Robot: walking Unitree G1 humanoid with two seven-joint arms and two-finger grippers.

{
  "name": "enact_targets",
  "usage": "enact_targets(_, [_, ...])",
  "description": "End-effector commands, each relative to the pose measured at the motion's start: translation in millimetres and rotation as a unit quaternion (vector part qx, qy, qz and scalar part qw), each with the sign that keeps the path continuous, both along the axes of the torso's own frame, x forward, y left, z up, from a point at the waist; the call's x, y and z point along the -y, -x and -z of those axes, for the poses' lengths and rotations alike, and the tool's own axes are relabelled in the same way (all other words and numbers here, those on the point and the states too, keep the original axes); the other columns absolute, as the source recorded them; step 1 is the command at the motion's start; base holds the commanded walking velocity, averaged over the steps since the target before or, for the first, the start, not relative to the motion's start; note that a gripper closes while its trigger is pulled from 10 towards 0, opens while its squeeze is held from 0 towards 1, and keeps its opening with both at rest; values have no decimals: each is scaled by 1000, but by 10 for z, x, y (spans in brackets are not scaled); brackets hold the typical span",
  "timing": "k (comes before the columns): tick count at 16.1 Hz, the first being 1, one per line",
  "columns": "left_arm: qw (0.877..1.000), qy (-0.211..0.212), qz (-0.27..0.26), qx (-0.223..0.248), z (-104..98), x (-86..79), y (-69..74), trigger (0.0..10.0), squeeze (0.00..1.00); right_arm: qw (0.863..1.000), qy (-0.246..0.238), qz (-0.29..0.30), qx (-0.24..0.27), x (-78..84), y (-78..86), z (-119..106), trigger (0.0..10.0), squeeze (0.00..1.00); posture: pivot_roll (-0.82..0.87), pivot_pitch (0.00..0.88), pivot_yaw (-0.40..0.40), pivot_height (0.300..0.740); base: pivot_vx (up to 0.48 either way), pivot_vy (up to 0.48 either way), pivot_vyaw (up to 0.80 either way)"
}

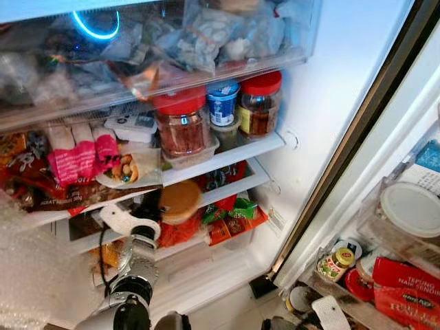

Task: Restocking fridge

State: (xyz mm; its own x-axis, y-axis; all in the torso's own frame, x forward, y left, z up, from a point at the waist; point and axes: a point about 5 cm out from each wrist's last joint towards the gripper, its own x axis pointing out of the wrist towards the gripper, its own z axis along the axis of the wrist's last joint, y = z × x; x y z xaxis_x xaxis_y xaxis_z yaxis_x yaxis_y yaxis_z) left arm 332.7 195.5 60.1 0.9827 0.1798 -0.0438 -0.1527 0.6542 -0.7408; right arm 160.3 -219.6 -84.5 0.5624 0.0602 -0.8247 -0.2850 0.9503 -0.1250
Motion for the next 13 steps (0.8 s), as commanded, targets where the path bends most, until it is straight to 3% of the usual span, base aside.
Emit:
enact_targets(1, [999, -10, -35, -13, 5, -105, 20, 10000, 0, 997, 5, -17, -74, 2, 395, 155, 10000, 0, -186, 160, -38, 655, 0, 0, 0])
enact_targets(4, [997, -18, -67, -14, -14, -212, 36, 10000, 0, 997, 8, -28, -74, 18, 448, 161, 10000, 0, -207, 167, -53, 655, 0, 0, 0])
enact_targets(11, [994, -36, -107, -11, -160, -294, -48, 10000, 0, 996, 13, -47, -76, 47, 509, 164, 10000, 0, -258, 181, -83, 655, 0, 0, 0])
enact_targets(13, [994, -27, -103, -35, -143, -259, -79, 10000, 0, 995, 18, -55, -80, 69, 531, 165, 10000, 0, -267, 184, -95, 655, 0, 0, 0])
